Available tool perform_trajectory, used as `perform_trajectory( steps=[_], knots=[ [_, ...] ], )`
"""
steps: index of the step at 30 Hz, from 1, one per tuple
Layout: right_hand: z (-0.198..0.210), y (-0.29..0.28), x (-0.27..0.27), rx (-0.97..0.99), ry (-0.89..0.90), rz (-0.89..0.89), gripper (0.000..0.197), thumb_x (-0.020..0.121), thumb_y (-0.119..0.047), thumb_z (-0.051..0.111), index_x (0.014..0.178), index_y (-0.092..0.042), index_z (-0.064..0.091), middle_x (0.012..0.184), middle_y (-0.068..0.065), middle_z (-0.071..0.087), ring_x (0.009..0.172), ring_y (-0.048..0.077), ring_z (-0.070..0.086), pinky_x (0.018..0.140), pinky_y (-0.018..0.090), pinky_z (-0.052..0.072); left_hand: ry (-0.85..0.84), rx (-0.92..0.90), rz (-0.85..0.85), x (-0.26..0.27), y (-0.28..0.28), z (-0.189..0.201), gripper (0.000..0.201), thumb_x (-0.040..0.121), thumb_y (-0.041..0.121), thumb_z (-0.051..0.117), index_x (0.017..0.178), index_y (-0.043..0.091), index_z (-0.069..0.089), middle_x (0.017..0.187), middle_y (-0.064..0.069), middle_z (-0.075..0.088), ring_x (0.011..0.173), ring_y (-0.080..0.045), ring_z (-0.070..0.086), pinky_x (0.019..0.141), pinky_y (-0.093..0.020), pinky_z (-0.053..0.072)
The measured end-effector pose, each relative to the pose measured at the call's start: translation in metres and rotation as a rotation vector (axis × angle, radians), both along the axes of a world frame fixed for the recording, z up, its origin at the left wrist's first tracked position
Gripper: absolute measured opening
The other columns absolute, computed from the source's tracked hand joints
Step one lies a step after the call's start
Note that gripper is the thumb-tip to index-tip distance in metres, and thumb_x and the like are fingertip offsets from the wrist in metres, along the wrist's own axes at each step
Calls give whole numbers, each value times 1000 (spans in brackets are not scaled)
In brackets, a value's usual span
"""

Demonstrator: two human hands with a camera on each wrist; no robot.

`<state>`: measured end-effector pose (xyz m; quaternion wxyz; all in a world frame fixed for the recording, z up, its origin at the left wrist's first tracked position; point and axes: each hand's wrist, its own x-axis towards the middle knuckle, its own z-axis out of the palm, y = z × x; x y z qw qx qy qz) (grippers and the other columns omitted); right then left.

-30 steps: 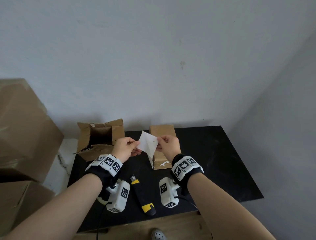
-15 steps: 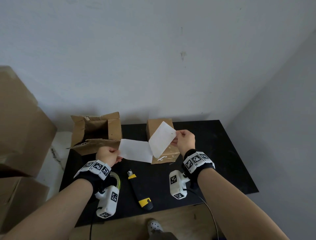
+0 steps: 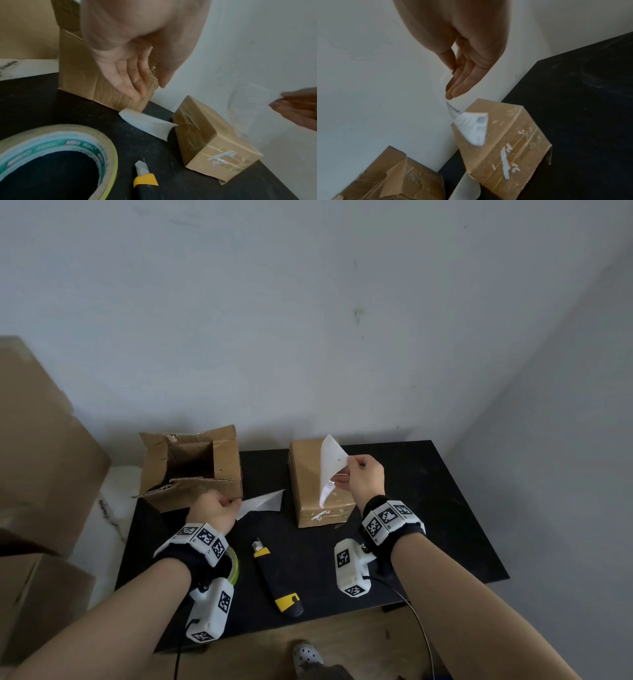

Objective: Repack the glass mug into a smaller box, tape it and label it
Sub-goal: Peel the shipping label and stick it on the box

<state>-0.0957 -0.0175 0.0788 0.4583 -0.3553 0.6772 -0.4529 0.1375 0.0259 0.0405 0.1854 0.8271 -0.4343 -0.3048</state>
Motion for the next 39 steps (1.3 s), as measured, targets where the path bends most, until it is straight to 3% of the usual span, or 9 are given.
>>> perform_trajectory(
  steps=[4, 9, 16, 22, 25, 28, 33, 37, 39],
  knots=[
    [13, 8, 18, -10, -28, 51, 17, 99, -14, 43, 108, -3, 53, 87, 16, 66, 70, 23, 70, 62, 30, 57, 6, -247, -256, -20, 5, 21, 16, 85, 29, 66, 92, 16, 59, 83, 5, 56, 86, -16, 59, 67, -23, 39],
    [27, 26, 45, 13, -111, 82, 18, 99, -14, 42, 110, -4, 52, 82, 16, 68, 71, 25, 70, 72, 41, 60, -53, -321, -471, -47, 4, 49, 40, 76, 49, 70, 99, 19, 59, 95, 6, 59, 86, -12, 58, 70, -27, 48],
    [35, 51, 53, -12, -145, 87, 20, 99, -16, 44, 112, -4, 51, 89, 18, 68, 74, 26, 71, 72, 37, 60, -91, -316, -502, -41, 20, 54, 15, 90, 25, 55, 102, 19, 60, 103, -2, 66, 91, -19, 61, 78, -36, 53],
    [31, 63, 38, -66, -108, 141, 32, 93, -35, 55, 94, -4, 60, 85, 10, 69, 70, 20, 68, 67, 32, 58, 51, -352, -452, -45, 24, 50, 13, 91, 15, 56, 100, 10, 63, 101, -5, 65, 89, -18, 59, 67, -23, 41],
    [19, 56, 27, -77, 100, 131, 23, 90, -35, 60, 90, -12, 61, 90, 7, 67, 82, 19, 67, 73, 32, 58, 170, -380, -399, -48, 19, 48, 10, 90, 10, 57, 98, 7, 62, 98, -7, 65, 85, -14, 56, 60, -16, 40],
    [10, 47, 18, 19, 172, 175, 35, 88, -46, 58, 101, -13, 58, 94, 3, 65, 85, 16, 64, 81, 35, 56, 306, -382, -291, -52, 8, 47, 12, 88, 4, 57, 100, 4, 61, 101, -10, 65, 94, -19, 60, 73, -25, 47],
    [4, 30, 6, 114, 36, 279, 44, 90, -51, 53, 98, -9, 59, 84, 5, 66, 78, 18, 65, 72, 29, 54, 408, -355, -193, -63, -14, 40, 18, 86, 0, 59, 103, 4, 62, 104, -12, 67, 99, -23, 63, 84, -38, 54],
    [-3, 7, -6, 153, -94, 266, 60, 94, -56, 37, 99, -2, 65, 78, 8, 69, 72, 20, 66, 75, 34, 55, 451, -323, -156, -76, -29, 34, 21, 87, -5, 57, 106, 1, 60, 107, -13, 65, 93, -18, 61, 62, -21, 55],
    [-8, -4, -11, 159, -87, 281, 54, 95, -51, 41, 96, -3, 67, 79, 8, 70, 71, 19, 67, 78, 36, 55, 489, -291, -132, -82, -35, 31, 25, 86, -8, 57, 109, 0, 58, 110, -13, 65, 93, -18, 61, 56, -15, 54]
  ],
)
